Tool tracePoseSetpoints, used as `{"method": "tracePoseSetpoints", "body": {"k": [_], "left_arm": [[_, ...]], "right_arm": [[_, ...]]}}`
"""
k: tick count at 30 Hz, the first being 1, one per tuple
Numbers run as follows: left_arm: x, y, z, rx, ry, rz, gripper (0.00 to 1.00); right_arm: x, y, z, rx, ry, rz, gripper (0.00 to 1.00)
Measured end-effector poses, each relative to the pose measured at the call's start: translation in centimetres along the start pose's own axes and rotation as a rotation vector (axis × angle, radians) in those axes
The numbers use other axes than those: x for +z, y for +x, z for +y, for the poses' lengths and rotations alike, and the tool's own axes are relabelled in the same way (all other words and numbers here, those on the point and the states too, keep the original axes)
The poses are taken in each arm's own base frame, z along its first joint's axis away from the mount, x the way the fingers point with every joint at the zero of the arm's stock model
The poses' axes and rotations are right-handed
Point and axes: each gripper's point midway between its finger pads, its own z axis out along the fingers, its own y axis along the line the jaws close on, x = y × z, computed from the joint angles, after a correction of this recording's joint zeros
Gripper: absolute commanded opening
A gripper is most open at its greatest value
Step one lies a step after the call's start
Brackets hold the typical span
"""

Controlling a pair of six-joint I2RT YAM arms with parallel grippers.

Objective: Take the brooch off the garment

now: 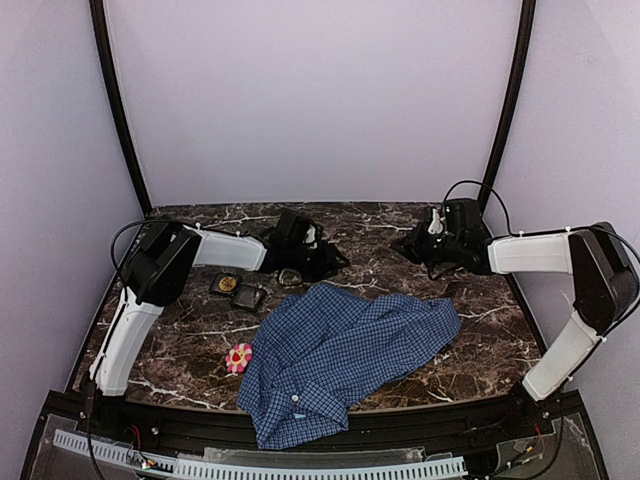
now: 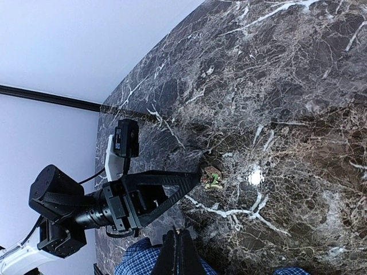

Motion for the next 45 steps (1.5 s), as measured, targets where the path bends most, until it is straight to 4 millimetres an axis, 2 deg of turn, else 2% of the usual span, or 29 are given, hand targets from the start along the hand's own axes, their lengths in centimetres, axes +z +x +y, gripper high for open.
{"method": "tracePoseSetpoints", "body": {"k": [14,23,30,36,38,41,43,45], "left_arm": [[1.3,-0.2,0.1,-0.074,0.026,0.002,0.27],[1.8,0.2,0.8,-0.099,0.016,0.014,0.02],[1.8,-0.1,0.2,-0.092,0.04,0.011,0.01],[1.4,-0.8,-0.4,-0.014,0.07,-0.009,0.01],[0.6,-1.3,-1.2,0.043,0.077,-0.019,0.01],[-1.9,-2.5,-3.5,0.155,0.09,-0.043,0.01],[-4.7,-3.6,-6.5,0.26,0.114,-0.076,0.01],[-8.6,-4.7,-10.0,0.37,0.148,-0.125,0.01]], "right_arm": [[-0.7,1.2,-1.0,0.023,0.005,0.006,0.0],[-0.7,1.4,-1.1,0.026,0.007,0.011,0.0],[-0.9,1.3,-1.1,0.026,0.003,0.012,0.0],[-2.6,1.1,0.7,-0.033,-0.034,0.017,0.0],[-3.4,1.2,1.7,-0.074,-0.057,0.033,0.0],[-4.4,1.6,3.1,-0.128,-0.084,0.065,0.0],[-5.2,1.8,4.1,-0.167,-0.103,0.089,0.0],[-6.0,1.9,5.3,-0.206,-0.122,0.117,0.0]]}}
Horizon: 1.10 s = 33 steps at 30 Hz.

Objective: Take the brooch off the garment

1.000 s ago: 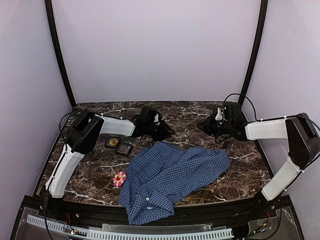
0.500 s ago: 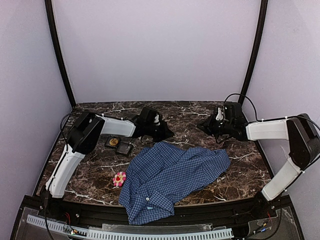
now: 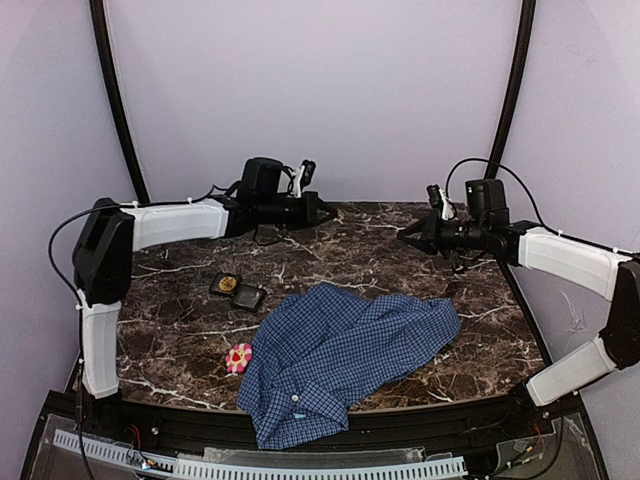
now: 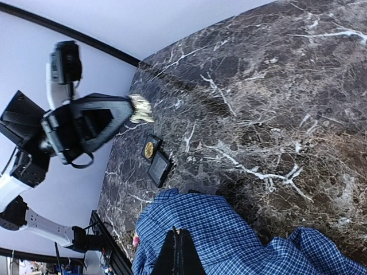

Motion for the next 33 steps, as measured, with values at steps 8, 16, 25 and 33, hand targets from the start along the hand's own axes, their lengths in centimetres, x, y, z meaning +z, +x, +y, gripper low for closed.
{"method": "tracePoseSetpoints", "body": {"k": [8,16,25,33], "left_arm": [[-12.0,-2.2,-10.0,0.427,0.066,-0.073,0.01],[-17.2,5.1,-12.5,0.712,0.056,0.075,0.01],[-19.6,8.6,-14.0,1.005,-0.002,0.115,0.01],[-18.3,13.4,-13.7,1.194,0.001,0.277,0.01]], "right_arm": [[-2.5,-1.6,6.7,-0.151,-0.124,0.092,0.0],[-4.3,0.8,12.7,-0.221,-0.284,0.261,0.0],[-2.7,5.3,14.3,-0.169,-0.359,0.485,0.0],[-1.0,8.1,15.3,-0.192,-0.386,0.597,0.0]]}}
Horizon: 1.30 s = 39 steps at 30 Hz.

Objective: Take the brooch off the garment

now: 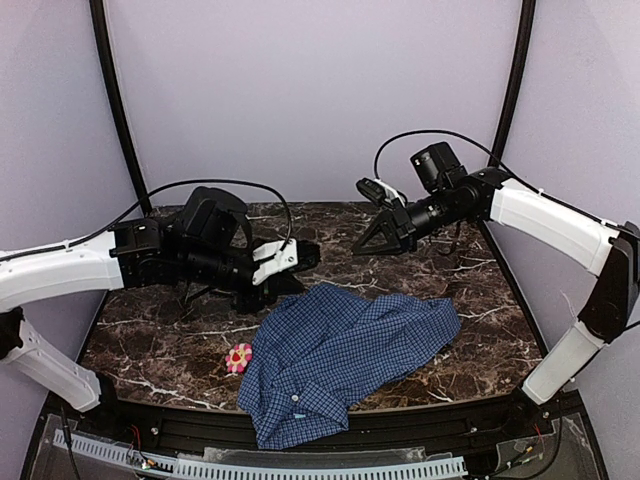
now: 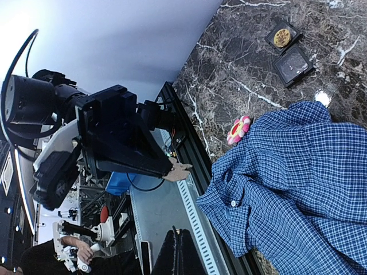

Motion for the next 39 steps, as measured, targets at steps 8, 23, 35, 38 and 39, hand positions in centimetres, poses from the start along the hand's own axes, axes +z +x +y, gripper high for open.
{"method": "tracePoseSetpoints", "body": {"k": [8,23,35,38,39], "left_arm": [[0.6,-0.6,-2.3,0.158,0.02,-0.002,0.01],[1.8,0.1,-2.7,0.249,-0.011,-0.032,0.01],[7.5,13.1,-2.0,0.143,-0.058,0.292,0.02],[8.1,14.9,-2.4,0.147,-0.055,0.342,0.23],[8.2,15.2,-2.5,0.142,-0.056,0.352,0.27]], "right_arm": [[2.4,1.1,-1.1,0.027,-0.028,0.102,0.0],[4.0,2.0,-1.4,0.021,-0.031,0.188,0.0],[3.9,1.4,-3.5,0.086,0.025,0.056,0.0],[3.7,1.1,-3.4,0.083,0.028,0.03,0.0],[3.7,1.0,-3.3,0.081,0.029,0.022,0.0]]}}
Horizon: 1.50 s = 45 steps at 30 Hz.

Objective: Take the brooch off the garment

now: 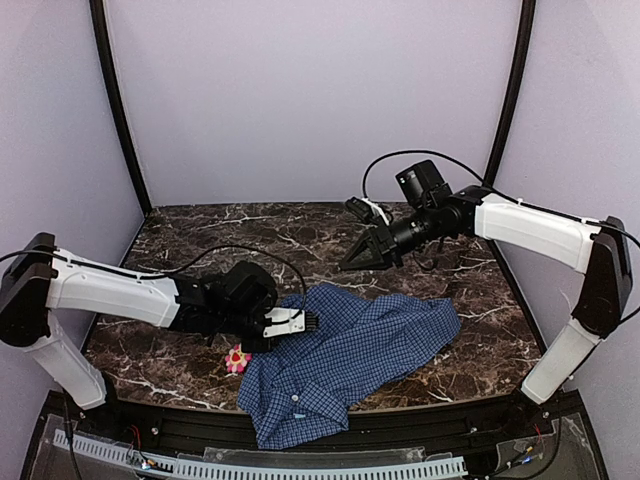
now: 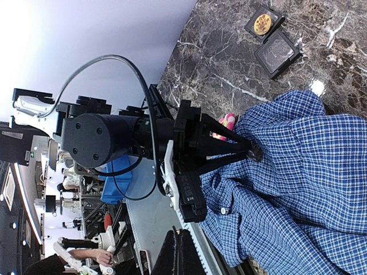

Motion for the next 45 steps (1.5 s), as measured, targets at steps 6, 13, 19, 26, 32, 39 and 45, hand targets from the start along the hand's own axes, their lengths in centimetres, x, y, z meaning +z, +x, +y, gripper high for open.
{"method": "tracePoseSetpoints", "body": {"k": [6,13,19,26,32,39,45], "left_arm": [[-0.2,0.4,-0.3,-0.042,0.01,0.013,0.54],[-3.0,0.1,-0.3,-0.273,0.039,-0.005,0.61],[-5.7,-0.6,2.3,-0.746,0.118,-0.134,0.48],[-3.0,-1.4,1.5,-1.128,0.4,-0.179,0.38],[-0.6,-0.7,-1.6,-1.219,0.569,-0.088,0.37],[0.5,0.9,-2.4,-1.233,0.544,-0.014,0.39],[1.2,2.3,-2.0,-1.243,0.479,0.029,0.39]], "right_arm": [[-0.3,-0.6,0.2,-0.005,-0.002,-0.032,0.0],[-0.4,-0.9,0.2,-0.01,-0.004,-0.044,0.0],[-0.4,-1.3,-0.1,-0.003,-0.005,-0.066,0.0],[-0.2,-0.7,-1.0,0.035,0.003,-0.074,0.0],[-1.0,-0.5,-0.1,0.028,-0.003,-0.103,0.0],[-1.3,-0.5,0.3,0.033,-0.007,-0.126,0.0],[-1.5,-0.7,0.6,0.035,-0.01,-0.139,0.0]]}}
